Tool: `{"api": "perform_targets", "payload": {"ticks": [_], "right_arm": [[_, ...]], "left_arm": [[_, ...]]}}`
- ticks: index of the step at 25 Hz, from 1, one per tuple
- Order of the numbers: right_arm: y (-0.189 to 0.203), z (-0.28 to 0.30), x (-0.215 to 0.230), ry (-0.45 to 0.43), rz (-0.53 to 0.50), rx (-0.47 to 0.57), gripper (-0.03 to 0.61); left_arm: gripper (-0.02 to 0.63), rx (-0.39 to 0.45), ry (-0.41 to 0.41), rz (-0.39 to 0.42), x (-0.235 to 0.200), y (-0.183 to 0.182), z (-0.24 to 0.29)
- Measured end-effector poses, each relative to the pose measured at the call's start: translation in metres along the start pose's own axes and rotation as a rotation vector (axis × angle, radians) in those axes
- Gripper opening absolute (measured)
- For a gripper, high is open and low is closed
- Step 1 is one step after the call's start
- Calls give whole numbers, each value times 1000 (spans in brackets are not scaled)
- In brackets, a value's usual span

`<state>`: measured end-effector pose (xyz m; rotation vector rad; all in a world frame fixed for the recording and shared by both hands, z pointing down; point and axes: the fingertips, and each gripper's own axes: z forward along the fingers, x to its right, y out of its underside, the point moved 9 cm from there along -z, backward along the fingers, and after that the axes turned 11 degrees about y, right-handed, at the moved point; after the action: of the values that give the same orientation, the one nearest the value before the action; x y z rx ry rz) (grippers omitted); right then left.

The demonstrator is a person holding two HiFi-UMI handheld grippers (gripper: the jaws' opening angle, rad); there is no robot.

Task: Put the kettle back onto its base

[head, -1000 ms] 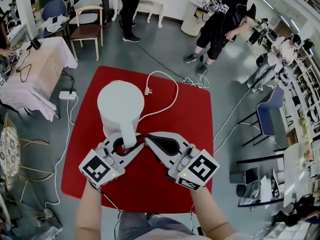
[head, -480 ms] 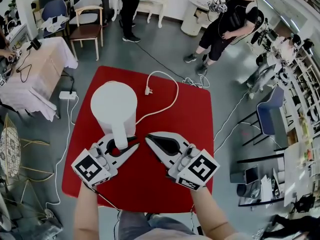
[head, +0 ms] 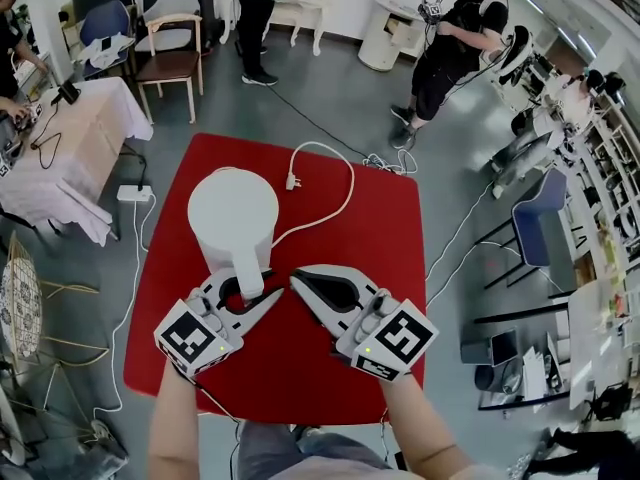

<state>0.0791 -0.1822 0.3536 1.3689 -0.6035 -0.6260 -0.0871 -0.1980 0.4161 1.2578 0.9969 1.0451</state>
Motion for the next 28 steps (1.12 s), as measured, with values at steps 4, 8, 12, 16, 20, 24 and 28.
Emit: {"api": "perform_targets", "payload": {"ticks": [4,8,12,16,20,24,28], "right_arm": [[1,-1,-3,-9,2,-1,9],[-1,0,-6,-25,4,5,9],[-2,-1,-11,-46,4,8,9],[-8,-7,-18,-73,8,22,9],[-16,-22,-34,-109,2,42,9],[-28,-41,-56,-143,1,78,9],[-35,-64,-78,-162,-15,89,8]], "left_arm": [[99,-11,-7,-28,4,-2,-12],[121,-12,-79,-5,10,-9,-34],[124,3,-197,15,27,-17,-62],[31,45,-334,27,49,-39,-80],[11,53,-393,34,77,-60,-77],[11,34,-441,29,108,-77,-70],[11,3,-466,34,145,-90,-61]]}}
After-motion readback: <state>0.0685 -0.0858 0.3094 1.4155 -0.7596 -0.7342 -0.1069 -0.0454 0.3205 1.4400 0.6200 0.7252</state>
